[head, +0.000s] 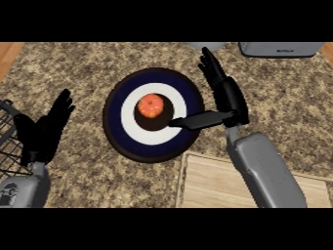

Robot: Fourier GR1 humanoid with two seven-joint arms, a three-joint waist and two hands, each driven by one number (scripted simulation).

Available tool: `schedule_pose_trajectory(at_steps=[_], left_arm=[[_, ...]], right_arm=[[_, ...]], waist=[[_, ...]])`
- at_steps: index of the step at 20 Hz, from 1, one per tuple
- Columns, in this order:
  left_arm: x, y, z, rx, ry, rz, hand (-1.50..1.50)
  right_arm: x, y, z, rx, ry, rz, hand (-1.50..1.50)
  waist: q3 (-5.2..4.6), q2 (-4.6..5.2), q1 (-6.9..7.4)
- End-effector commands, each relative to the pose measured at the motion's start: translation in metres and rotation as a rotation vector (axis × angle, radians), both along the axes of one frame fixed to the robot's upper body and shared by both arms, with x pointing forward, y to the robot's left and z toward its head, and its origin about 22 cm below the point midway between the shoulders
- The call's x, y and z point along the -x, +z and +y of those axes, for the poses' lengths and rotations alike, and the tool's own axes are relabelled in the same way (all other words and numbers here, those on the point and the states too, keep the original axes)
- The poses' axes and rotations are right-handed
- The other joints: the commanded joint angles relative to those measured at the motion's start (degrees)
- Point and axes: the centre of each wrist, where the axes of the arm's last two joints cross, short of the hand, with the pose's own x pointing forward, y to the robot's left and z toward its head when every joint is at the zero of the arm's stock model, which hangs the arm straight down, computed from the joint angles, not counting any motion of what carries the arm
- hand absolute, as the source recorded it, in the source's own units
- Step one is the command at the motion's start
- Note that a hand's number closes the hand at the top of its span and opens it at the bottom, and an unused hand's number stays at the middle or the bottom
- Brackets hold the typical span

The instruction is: Pick the squash from the tray and place it in the plate

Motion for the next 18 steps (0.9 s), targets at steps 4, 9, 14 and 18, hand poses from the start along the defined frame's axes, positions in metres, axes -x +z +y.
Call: schedule_pose_trajectory(at_steps=[4, 9, 14, 18], left_arm=[[-0.004, 0.017, -0.002, 0.008, 0.006, 0.019, 0.0], [-0.008, 0.007, 0.018, 0.009, -0.003, 0.001, 0.0], [0.006, -0.001, 0.019, -0.012, 0.002, -0.001, 0.0], [-0.006, 0.018, 0.002, 0.005, 0.021, 0.007, 0.0]], right_arm=[[-0.016, -0.003, -0.046, 0.009, -0.006, -0.012, -1.5], [-0.002, -0.043, -0.05, 0.027, -0.046, -0.008, -1.5], [0.002, -0.039, -0.1, 0.086, -0.042, 0.01, -1.5], [0.008, -0.035, -0.096, 0.096, -0.052, 0.025, -1.5]], waist=[[0.01, -0.04, 0.15], [-0.01, 0.0, 0.01], [-0.01, -0.03, -0.04], [-0.01, -0.08, -0.15]])
